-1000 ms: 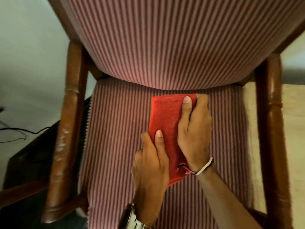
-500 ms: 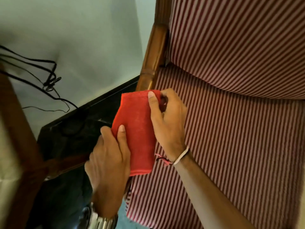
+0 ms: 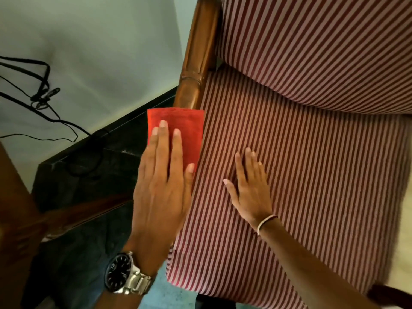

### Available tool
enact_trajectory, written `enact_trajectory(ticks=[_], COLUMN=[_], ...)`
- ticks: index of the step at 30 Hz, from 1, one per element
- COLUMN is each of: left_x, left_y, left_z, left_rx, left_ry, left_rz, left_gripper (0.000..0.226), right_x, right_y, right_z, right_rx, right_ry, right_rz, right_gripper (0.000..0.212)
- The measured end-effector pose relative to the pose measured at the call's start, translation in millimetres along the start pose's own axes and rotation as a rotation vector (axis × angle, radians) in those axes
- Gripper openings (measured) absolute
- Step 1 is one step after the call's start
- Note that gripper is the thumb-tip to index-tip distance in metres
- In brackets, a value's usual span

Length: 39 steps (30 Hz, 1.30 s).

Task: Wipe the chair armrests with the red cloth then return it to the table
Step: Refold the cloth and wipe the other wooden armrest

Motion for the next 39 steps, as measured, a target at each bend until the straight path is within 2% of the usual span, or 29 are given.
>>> enact_trajectory(ticks=[3, 6, 11, 18, 25, 29, 32, 39], left_x=[2, 4, -11, 5, -13, 0, 8, -16], left_y=[21, 27, 36, 27, 38, 29, 22, 39], left_z=[3, -10, -88, -6, -105, -41, 6, -116], left_rx=[0.086, 0.081, 0.055, 0.089, 0.039, 0.042, 0.083, 0.030], left_ry=[0.105, 0.143, 0.196, 0.171, 0.155, 0.099, 0.155, 0.176], left_rz=[-0.084, -0.121, -0.047, -0.049, -0.016, 0.014, -0.029, -0.045], left_gripper=[0.063, 0.062, 0.060, 0.061, 0.061, 0.059, 0.060, 0.063], right_x=[-11, -14, -15, -16, -14, -16, -16, -17], right_y=[28, 38, 39, 40, 39, 39, 41, 45], right_z=[6, 5, 3, 4, 3, 4, 3, 2], right_rx=[-0.022, -0.056, -0.072, -0.066, -0.047, -0.047, -0.069, -0.086], right_ry=[-0.064, -0.056, -0.064, -0.057, -0.061, -0.062, -0.053, -0.061], right_rz=[0.074, 0.112, 0.121, 0.128, 0.146, 0.141, 0.152, 0.146], right_gripper=[0.072, 0.073, 0.073, 0.073, 0.073, 0.073, 0.073, 0.074])
Point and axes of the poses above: each hand's wrist, its own z-axis away from the middle knuckle, its own y-axis out of the palm, x = y × z, the point moved 8 cm from there along -z, towards the middle knuckle, and after that the axes turned 11 degrees about -x, right-handed, at the moved point
